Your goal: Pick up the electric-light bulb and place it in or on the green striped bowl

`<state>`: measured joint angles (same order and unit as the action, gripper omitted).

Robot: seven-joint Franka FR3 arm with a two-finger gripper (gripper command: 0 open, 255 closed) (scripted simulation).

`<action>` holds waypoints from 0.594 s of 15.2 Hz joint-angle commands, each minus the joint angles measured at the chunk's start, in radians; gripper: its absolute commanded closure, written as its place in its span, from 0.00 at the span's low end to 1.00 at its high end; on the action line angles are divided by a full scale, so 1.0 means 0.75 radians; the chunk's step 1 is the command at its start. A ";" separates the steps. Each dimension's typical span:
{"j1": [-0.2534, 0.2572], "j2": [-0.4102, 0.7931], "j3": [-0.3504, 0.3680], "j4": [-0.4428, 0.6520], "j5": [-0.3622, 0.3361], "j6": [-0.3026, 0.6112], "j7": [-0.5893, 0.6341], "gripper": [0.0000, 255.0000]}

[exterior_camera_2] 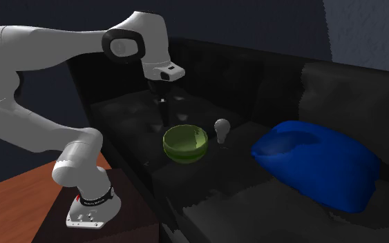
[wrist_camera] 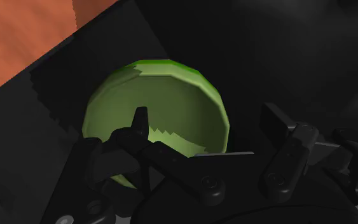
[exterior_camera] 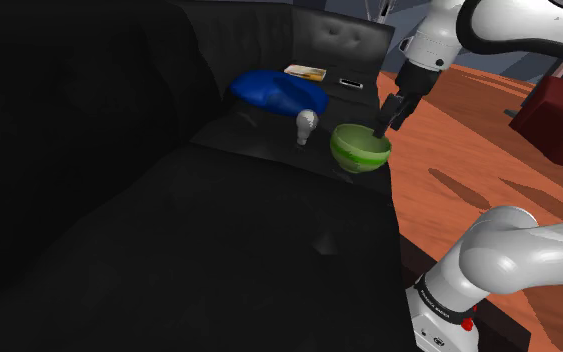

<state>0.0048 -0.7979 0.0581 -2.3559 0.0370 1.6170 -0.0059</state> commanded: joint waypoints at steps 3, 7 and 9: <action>-0.005 0.111 0.030 0.058 -0.020 0.049 0.016 0.00; -0.019 0.334 0.091 0.195 -0.075 0.123 0.056 0.00; -0.028 0.446 0.121 0.273 -0.109 0.149 0.080 0.00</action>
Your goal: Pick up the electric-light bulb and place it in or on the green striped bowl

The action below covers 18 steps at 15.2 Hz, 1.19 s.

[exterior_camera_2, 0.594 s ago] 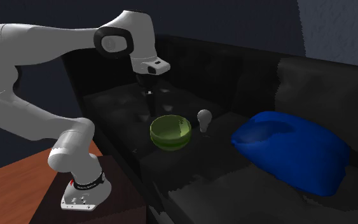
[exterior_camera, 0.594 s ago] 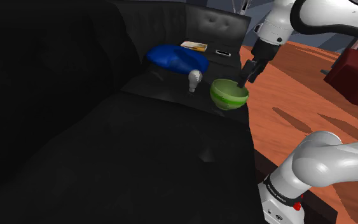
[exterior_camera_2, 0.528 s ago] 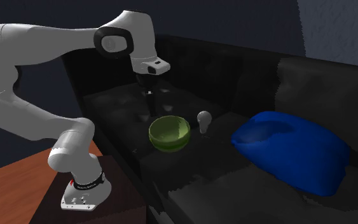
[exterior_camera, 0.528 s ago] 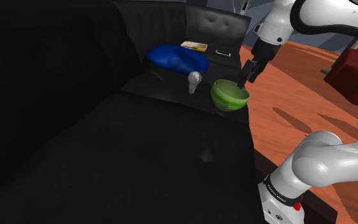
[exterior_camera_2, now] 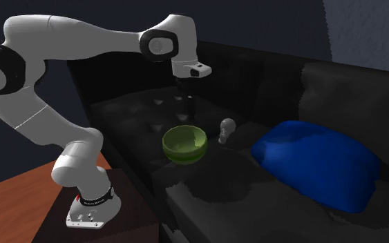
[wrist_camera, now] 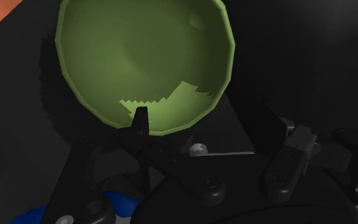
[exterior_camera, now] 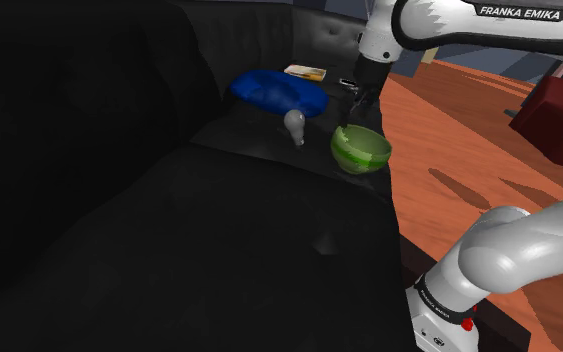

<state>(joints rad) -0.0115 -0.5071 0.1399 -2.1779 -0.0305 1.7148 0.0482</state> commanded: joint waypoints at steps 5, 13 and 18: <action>-0.022 0.340 0.084 0.262 -0.129 0.046 0.080 0.00; -0.020 0.615 0.130 0.467 -0.265 0.073 0.154 0.00; -0.028 0.617 0.122 0.390 -0.270 0.154 0.158 0.00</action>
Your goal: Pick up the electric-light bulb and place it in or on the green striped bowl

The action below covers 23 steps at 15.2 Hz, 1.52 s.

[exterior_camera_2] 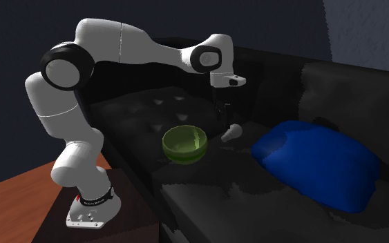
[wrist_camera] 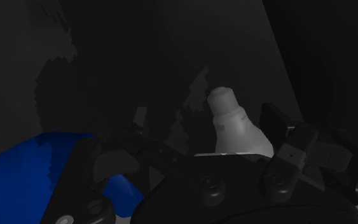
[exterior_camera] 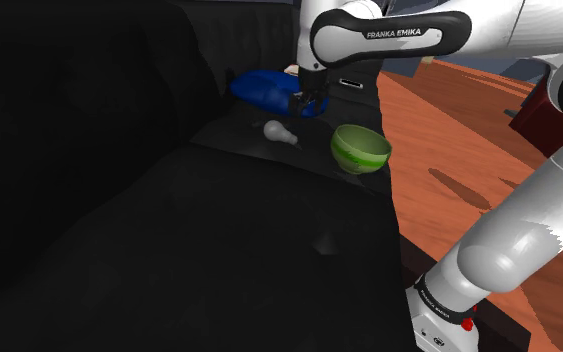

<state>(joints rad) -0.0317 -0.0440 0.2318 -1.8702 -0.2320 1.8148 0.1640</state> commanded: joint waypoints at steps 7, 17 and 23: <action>-0.001 0.000 -0.001 -0.020 -0.001 0.020 0.003 0.00; -0.001 0.000 -0.001 -0.020 -0.001 0.020 0.003 1.00; -0.015 0.382 0.000 0.449 0.198 -0.262 -0.357 0.00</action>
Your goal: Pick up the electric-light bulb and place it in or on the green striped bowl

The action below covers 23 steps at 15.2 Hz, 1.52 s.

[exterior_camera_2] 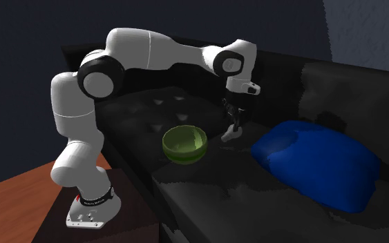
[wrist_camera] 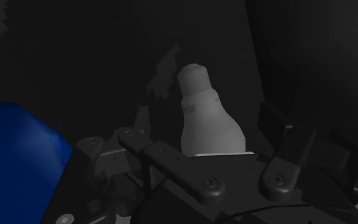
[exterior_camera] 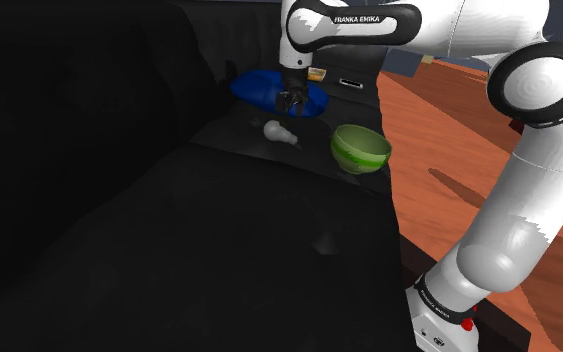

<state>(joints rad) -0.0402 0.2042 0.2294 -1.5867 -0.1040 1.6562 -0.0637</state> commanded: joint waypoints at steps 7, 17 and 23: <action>-0.014 0.031 0.001 -0.091 0.029 0.091 -0.053 0.00; -0.014 0.031 0.001 -0.091 0.029 0.091 -0.053 1.00; -0.014 0.031 0.002 -0.091 0.029 0.091 -0.053 1.00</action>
<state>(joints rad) -0.0507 0.2276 0.2304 -1.6545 -0.0820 1.7243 -0.1036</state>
